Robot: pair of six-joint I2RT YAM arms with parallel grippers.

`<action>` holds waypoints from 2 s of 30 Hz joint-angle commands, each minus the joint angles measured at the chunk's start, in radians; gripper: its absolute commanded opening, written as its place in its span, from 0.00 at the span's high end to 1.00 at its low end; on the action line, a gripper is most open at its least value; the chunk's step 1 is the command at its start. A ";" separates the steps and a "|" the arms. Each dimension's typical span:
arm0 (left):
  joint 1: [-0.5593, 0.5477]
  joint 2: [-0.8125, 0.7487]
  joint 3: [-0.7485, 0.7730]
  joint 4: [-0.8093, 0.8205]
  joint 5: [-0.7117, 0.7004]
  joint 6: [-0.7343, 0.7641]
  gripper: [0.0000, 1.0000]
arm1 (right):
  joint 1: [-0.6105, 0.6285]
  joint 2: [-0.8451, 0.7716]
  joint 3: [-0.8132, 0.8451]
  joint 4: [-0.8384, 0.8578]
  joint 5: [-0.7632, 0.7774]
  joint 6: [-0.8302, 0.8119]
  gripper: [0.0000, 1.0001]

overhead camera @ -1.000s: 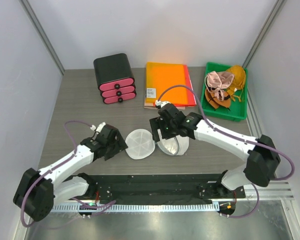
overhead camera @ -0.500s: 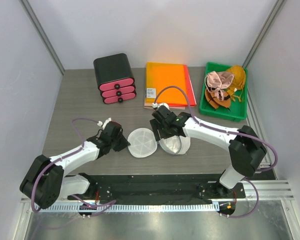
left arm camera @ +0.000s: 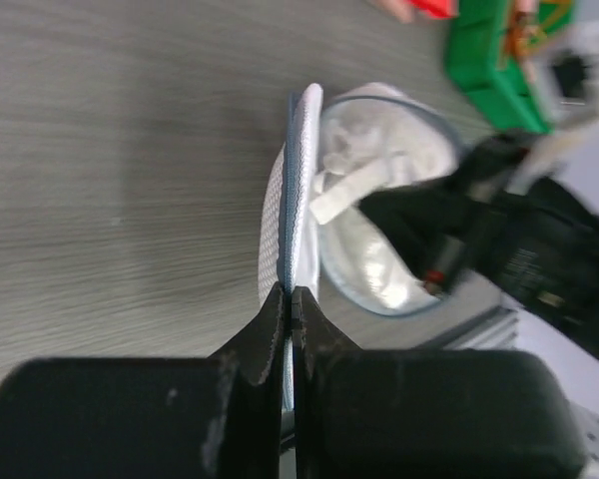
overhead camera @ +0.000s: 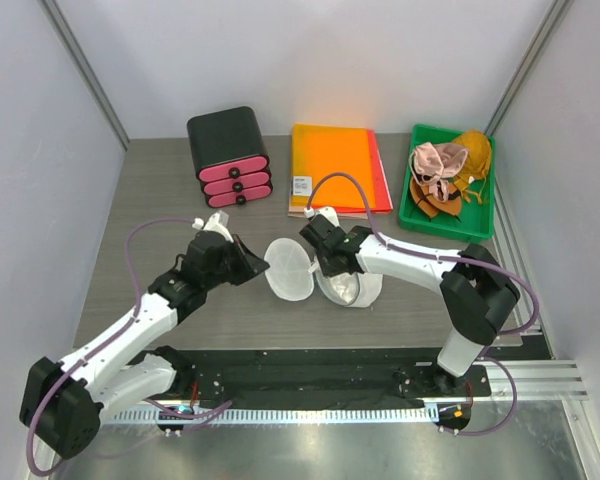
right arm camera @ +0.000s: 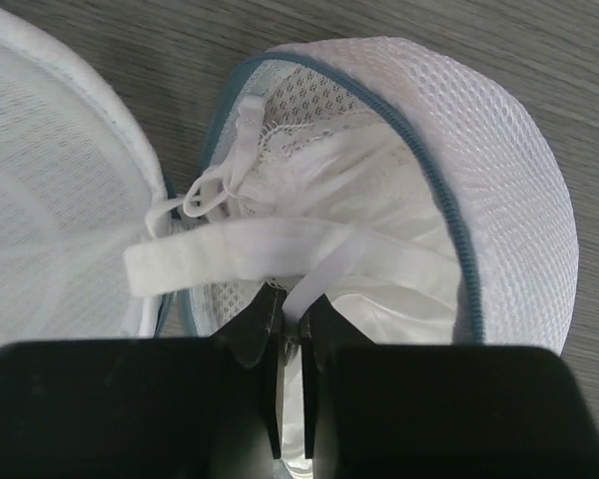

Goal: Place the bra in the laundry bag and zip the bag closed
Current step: Adjust the laundry bag at the center of the board.

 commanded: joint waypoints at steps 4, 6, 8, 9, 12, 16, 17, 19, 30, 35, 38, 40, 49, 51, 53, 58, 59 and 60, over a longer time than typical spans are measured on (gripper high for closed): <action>-0.011 -0.100 0.144 0.024 0.123 0.009 1.00 | -0.001 0.033 0.004 0.035 0.064 0.057 0.92; -0.023 -0.089 0.175 0.024 0.146 -0.001 1.00 | -0.004 0.049 -0.015 0.083 0.056 0.076 0.92; -0.034 -0.061 0.198 0.022 0.162 -0.023 1.00 | -0.019 0.071 -0.029 0.144 0.026 0.097 0.92; -0.037 -0.052 0.203 0.022 0.168 -0.023 1.00 | -0.037 0.079 -0.032 0.155 -0.017 0.100 0.92; -0.042 -0.040 0.210 0.013 0.181 -0.032 1.00 | -0.048 0.079 -0.039 0.164 -0.021 0.099 0.90; -0.042 -0.063 0.242 0.010 0.191 -0.047 1.00 | -0.085 0.053 -0.068 0.178 -0.054 0.104 0.80; -0.042 -0.067 0.253 0.007 0.192 -0.044 1.00 | -0.097 0.049 -0.078 0.192 -0.065 0.105 0.75; -0.042 -0.064 0.282 -0.013 0.162 -0.029 1.00 | -0.119 0.017 -0.105 0.207 -0.102 0.107 0.67; -0.042 0.051 0.273 -0.073 0.104 0.038 1.00 | -0.117 -0.327 -0.136 0.144 -0.361 0.157 0.22; -0.042 0.078 0.284 -0.104 0.044 0.075 1.00 | -0.134 -0.436 -0.104 0.065 -0.340 0.156 0.19; -0.042 0.093 0.275 -0.116 0.008 0.097 1.00 | -0.256 -0.480 -0.062 0.034 -0.306 0.148 0.19; -0.042 0.098 0.250 -0.111 -0.016 0.129 1.00 | -0.399 -0.522 -0.046 0.034 -0.311 0.150 0.19; -0.040 0.205 0.143 0.021 -0.056 0.161 0.98 | -0.774 -0.404 0.057 0.139 -0.277 0.166 0.19; -0.040 0.234 0.146 0.044 -0.055 0.169 0.98 | -0.870 -0.344 0.104 0.167 -0.300 0.151 0.19; -0.040 0.258 0.146 0.073 -0.055 0.183 0.94 | -0.921 -0.251 0.135 0.217 -0.314 0.131 0.17; -0.040 0.267 0.129 0.110 -0.102 0.201 0.55 | -1.071 -0.050 0.204 0.404 -0.309 0.168 0.12; -0.040 0.268 0.128 0.119 -0.101 0.203 0.49 | -1.091 -0.010 0.209 0.440 -0.321 0.191 0.12; -0.040 0.268 0.125 0.122 -0.101 0.204 0.45 | -1.110 0.062 0.232 0.468 -0.323 0.238 0.12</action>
